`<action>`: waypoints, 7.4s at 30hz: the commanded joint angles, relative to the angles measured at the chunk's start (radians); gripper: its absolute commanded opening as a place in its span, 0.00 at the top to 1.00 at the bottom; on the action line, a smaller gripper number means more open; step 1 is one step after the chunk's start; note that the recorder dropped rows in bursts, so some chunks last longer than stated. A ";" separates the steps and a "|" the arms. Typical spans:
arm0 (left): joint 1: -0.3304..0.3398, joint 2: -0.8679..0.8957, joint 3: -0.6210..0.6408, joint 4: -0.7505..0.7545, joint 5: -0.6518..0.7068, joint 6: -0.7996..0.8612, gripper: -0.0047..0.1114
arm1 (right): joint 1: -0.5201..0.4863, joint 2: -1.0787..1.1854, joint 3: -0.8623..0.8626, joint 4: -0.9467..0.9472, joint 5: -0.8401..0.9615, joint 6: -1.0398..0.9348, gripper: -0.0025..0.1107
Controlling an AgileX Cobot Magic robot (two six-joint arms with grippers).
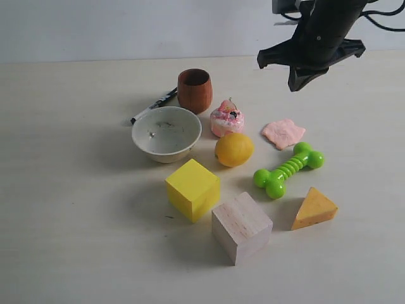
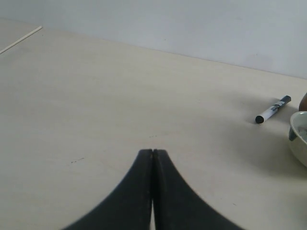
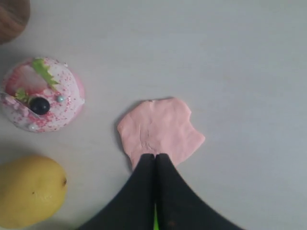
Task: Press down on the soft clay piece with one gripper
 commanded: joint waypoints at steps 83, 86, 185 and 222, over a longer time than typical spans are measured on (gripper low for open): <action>-0.006 -0.006 -0.001 0.001 -0.007 -0.002 0.96 | 0.002 0.322 -0.010 0.062 -0.023 -0.120 0.98; -0.006 -0.006 -0.001 0.001 -0.007 -0.002 0.96 | 0.002 0.301 -0.010 0.062 -0.025 -0.120 0.98; -0.006 -0.006 -0.001 0.001 -0.007 -0.002 0.96 | 0.002 0.206 -0.008 0.091 -0.088 -0.143 0.86; -0.006 -0.006 -0.001 0.001 -0.007 -0.002 0.96 | 0.002 -0.466 0.605 0.445 -0.479 -0.414 0.93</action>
